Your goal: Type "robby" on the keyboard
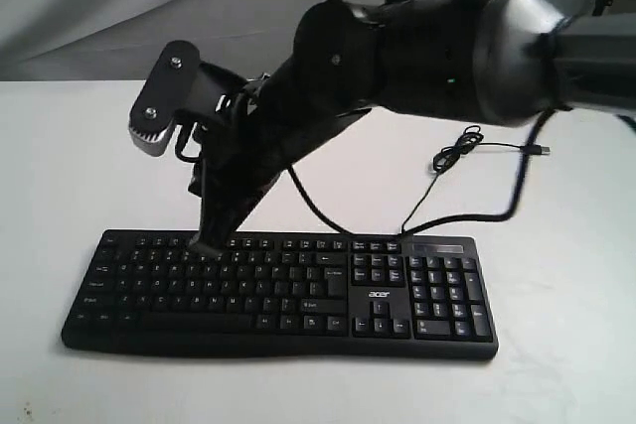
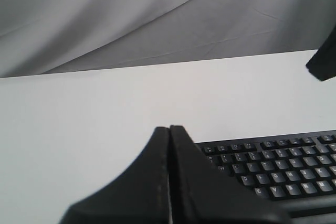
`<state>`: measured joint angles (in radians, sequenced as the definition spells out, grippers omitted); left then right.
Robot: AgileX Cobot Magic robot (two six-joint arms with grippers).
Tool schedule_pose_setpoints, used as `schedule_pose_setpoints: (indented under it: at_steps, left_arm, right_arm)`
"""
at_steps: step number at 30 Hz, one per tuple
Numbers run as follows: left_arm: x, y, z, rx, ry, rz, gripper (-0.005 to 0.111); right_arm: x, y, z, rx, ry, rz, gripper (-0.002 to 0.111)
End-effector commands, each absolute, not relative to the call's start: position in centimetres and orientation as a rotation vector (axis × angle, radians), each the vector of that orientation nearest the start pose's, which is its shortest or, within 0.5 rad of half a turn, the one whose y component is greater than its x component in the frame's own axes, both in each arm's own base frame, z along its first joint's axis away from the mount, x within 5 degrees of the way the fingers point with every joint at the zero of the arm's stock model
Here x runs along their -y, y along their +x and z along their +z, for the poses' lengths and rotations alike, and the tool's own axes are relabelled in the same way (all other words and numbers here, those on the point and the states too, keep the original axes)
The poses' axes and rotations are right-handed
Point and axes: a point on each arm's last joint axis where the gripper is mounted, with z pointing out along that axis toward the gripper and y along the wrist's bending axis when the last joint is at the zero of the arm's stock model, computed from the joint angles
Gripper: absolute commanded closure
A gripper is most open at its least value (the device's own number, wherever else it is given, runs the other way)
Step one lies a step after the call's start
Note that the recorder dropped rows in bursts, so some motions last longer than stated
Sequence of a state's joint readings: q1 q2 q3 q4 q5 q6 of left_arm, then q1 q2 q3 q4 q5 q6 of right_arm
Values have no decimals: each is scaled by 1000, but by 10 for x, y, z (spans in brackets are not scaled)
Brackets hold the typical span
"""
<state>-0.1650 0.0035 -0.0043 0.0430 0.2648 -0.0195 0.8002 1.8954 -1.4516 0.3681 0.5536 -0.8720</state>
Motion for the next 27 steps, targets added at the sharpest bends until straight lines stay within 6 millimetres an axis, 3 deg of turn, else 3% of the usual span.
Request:
schedule_pose_setpoints:
  at_steps: [1, 4, 10, 16, 22, 27]
  left_arm:
    - [8, 55, 190, -1736, 161, -97, 107]
    - [8, 55, 190, -1736, 161, -97, 107]
    - [8, 55, 190, -1736, 161, -97, 107]
    - [8, 55, 190, -1736, 161, -97, 107]
    - [8, 55, 190, -1736, 161, -97, 107]
    - [8, 55, 190, -1736, 161, -97, 107]
  right_arm:
    - [-288, 255, 275, -1797, -1506, 332, 108]
    - [-255, 228, 285, -1810, -1410, 330, 108]
    - [-217, 205, 288, -1673, -1181, 274, 108]
    - [-186, 192, 265, -1674, -928, 250, 108]
    - [-164, 177, 243, -1717, -872, 225, 108]
    - [-154, 175, 237, -1788, -815, 237, 108]
